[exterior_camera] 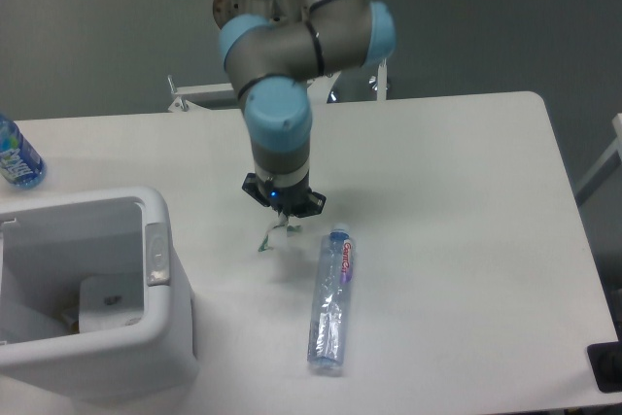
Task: Place the trash in the trash can
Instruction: 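Lift the tissue and carry it over the white bin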
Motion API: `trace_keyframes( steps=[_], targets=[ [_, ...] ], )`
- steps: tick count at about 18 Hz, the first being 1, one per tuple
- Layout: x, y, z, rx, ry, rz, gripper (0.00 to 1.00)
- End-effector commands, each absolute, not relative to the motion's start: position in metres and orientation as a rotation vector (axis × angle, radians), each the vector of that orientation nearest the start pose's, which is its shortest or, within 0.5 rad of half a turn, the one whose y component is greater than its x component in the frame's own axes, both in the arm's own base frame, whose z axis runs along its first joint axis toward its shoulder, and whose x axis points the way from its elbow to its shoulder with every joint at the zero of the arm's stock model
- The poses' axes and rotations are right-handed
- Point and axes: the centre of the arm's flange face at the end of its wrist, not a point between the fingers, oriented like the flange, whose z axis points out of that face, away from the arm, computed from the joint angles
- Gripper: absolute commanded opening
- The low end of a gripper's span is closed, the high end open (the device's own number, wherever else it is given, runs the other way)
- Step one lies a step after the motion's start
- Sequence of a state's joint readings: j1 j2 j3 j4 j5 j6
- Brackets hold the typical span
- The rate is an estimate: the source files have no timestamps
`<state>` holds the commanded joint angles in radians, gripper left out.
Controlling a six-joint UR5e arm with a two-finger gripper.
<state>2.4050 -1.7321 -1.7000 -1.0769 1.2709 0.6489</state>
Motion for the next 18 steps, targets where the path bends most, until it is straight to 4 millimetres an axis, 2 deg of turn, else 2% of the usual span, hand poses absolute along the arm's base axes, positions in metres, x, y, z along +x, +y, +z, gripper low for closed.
trace_keyframes(
  steps=[2, 4, 7, 8, 10, 13, 16, 18],
  targets=[
    [-0.322, 0.496, 0.454, -2.573, -0.309, -0.205, 0.00],
    [-0.341, 0.495, 0.504, -2.407, -0.426, -0.290, 0.00],
    [-0.343, 0.504, 0.563, -2.293, -0.511, -0.311, 0.00],
    [-0.343, 0.508, 0.576, -2.265, -0.548, -0.316, 0.00],
    [-0.329, 0.532, 0.584, -2.238, -0.570, -0.348, 0.00],
    [-0.295, 0.564, 0.582, -2.216, -0.536, -0.376, 0.00],
    [-0.253, 0.598, 0.565, -2.250, -0.446, -0.424, 0.00],
    [-0.230, 0.613, 0.549, -2.283, -0.405, -0.459, 0.00]
  ],
)
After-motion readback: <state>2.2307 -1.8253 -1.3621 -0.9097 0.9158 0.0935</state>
